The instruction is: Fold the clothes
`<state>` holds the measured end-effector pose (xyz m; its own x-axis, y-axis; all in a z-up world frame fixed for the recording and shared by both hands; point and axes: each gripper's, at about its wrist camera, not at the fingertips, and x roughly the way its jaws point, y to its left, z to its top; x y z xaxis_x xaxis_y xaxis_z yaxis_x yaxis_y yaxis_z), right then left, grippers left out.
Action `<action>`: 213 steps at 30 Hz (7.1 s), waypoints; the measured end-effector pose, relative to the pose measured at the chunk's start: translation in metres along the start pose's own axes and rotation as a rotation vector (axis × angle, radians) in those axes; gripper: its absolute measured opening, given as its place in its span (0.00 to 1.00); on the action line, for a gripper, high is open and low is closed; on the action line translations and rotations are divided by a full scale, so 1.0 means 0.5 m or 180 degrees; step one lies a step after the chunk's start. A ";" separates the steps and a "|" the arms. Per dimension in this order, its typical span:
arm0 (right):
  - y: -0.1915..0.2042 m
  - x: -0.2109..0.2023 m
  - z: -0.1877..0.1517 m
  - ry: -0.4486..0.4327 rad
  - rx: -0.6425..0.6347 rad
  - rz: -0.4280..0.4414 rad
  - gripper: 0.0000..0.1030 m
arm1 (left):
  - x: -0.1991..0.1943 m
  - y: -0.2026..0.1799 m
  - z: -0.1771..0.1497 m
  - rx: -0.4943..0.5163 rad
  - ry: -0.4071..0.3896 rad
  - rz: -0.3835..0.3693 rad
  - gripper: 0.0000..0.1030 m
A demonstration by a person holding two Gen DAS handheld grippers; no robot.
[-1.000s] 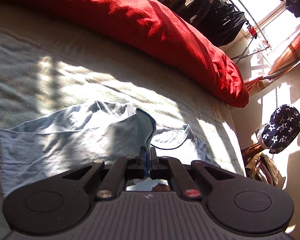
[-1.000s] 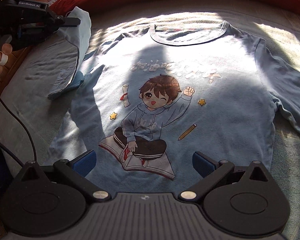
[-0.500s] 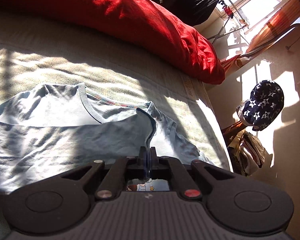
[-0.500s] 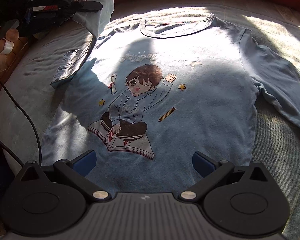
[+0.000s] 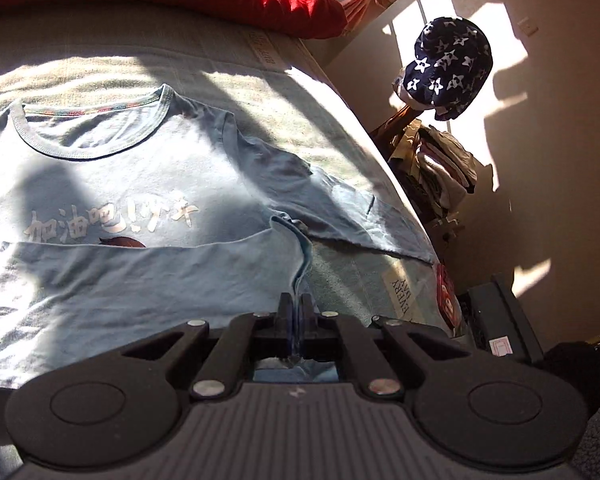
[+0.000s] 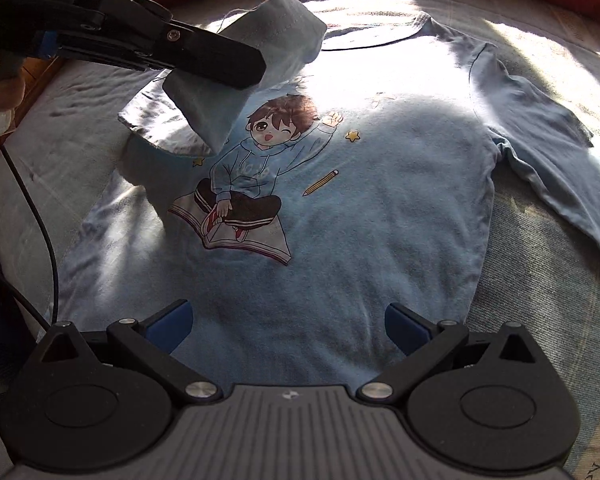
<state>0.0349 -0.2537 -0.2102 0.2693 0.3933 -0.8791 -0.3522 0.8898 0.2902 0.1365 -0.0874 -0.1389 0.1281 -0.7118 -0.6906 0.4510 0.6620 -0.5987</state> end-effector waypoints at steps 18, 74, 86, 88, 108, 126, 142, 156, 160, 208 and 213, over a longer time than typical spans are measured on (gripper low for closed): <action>0.014 -0.028 -0.068 0.0138 -0.0164 -0.0081 1.00 | 0.102 -0.066 -0.073 0.0339 0.0603 -0.0180 0.00; 0.084 -0.029 -0.065 0.0250 -0.0710 -0.0480 0.71 | 0.010 0.074 -0.177 0.0298 0.0446 0.1000 0.35; 0.159 0.022 -0.024 0.0355 -0.1274 -0.0469 0.56 | -0.076 0.244 -0.167 -0.0357 -0.0352 0.1619 0.35; 0.164 0.028 -0.013 0.0344 -0.1275 -0.0482 0.56 | -0.077 0.261 -0.159 -0.0382 -0.0505 0.1541 0.37; 0.199 0.071 0.058 0.0290 -0.1214 -0.0448 0.60 | -0.168 0.283 -0.167 -0.0272 -0.1182 0.2095 0.49; 0.146 0.084 0.112 0.0250 -0.0884 -0.0472 0.59 | -0.132 0.311 -0.044 -0.0076 -0.1106 0.1560 0.54; 0.075 0.059 0.068 0.0223 -0.0213 -0.0561 0.59 | -0.078 0.388 0.066 0.0158 -0.0947 0.1741 0.61; 0.067 0.009 -0.010 0.0189 -0.0148 -0.0645 0.58 | -0.052 0.269 0.007 0.0396 -0.0668 0.1774 0.61; 0.101 -0.005 -0.055 0.0273 -0.0913 -0.0738 0.52 | -0.039 0.224 -0.038 0.0509 -0.0568 0.1721 0.61; 0.135 0.000 -0.009 0.0384 -0.1483 -0.0436 0.34 | -0.082 0.307 -0.071 -0.0091 -0.0985 0.2122 0.57; 0.149 0.021 0.039 0.0208 -0.1255 -0.0409 0.40 | -0.126 0.314 -0.040 -0.0146 -0.1154 0.1948 0.58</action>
<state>0.0291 -0.1786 -0.1901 0.2805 0.2582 -0.9245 -0.6391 0.7689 0.0208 0.1815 0.0661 -0.1978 0.6358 -0.2373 -0.7345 0.1677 0.9713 -0.1686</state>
